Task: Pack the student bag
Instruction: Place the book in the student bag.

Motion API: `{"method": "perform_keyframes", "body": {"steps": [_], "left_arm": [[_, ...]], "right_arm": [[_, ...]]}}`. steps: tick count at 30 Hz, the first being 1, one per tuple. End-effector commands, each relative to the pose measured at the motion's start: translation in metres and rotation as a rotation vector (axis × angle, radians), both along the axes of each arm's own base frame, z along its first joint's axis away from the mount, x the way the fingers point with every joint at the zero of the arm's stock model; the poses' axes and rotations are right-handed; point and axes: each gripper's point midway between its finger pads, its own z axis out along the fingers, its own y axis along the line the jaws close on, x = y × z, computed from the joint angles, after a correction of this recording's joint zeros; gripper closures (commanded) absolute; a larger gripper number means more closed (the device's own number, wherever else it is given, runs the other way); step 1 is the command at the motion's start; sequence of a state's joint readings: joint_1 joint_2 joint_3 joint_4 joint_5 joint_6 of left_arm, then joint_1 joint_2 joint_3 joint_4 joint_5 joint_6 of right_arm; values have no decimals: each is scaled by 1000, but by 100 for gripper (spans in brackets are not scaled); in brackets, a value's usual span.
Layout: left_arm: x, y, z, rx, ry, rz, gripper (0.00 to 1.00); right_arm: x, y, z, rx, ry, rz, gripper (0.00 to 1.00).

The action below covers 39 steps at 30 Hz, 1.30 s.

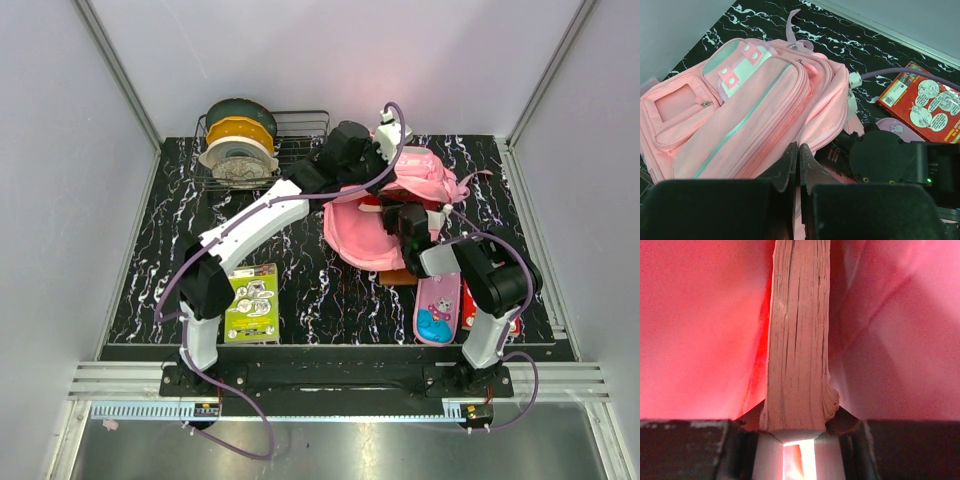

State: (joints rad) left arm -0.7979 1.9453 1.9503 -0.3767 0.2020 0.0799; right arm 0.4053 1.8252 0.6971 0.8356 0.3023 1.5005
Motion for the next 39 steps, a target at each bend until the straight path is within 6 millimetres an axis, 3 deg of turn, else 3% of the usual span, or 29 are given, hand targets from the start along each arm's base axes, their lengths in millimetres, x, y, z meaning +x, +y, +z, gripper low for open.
{"method": "perform_keyframes", "body": {"steps": [1, 3, 6, 7, 8, 11, 12, 14, 18, 19, 21, 22, 26, 30, 33, 36, 39], "left_arm": [[-16, 7, 111, -212, -159, -19, 100], [-17, 5, 112, -222, -151, -25, 100], [-17, 1, 112, -232, -144, -35, 100], [-17, 1, 111, -228, -142, -37, 100], [-17, 0, 109, -225, -139, -39, 100], [-15, 0, 108, -218, -139, -32, 100], [-14, 1, 108, -217, -140, -27, 100], [-10, 3, 106, -212, -136, -7, 100], [1, 8, 101, -214, -116, 15, 100], [4, 9, 100, -213, -113, 18, 100], [7, 10, 97, -213, -104, 23, 100], [9, 12, 95, -209, -102, 28, 100], [12, 14, 95, -209, -97, 33, 100], [14, 13, 92, -208, -91, 23, 100], [12, 9, 91, -226, -64, 17, 100], [9, 9, 94, -231, -63, 7, 100], [9, 11, 89, -206, -61, 9, 100]], "right_arm": [[32, -21, 61, 54, -135, -163, 100], [39, -22, 64, 70, -125, -186, 99], [45, -12, 65, 96, -125, -146, 83], [45, -8, 64, 101, -123, -127, 60], [45, -2, 63, 106, -119, -99, 49], [37, 2, 55, 100, -102, -65, 31], [34, 1, 61, 99, -110, -59, 24], [24, 1, 57, 56, -104, -28, 21], [2, 8, 74, 14, -123, 65, 18], [-4, 8, 69, 8, -98, 82, 18], [-14, 11, 83, -5, -135, 118, 14], [-16, 10, 78, -21, -95, 115, 11], [-27, 14, 92, -19, -103, 162, 10], [-35, 22, 82, 6, -70, 214, 9], [-26, 35, 77, 10, -56, 260, 9], [-30, 51, 82, 37, -101, 351, 11], [-50, 55, 88, -25, -153, 445, 12]]}}
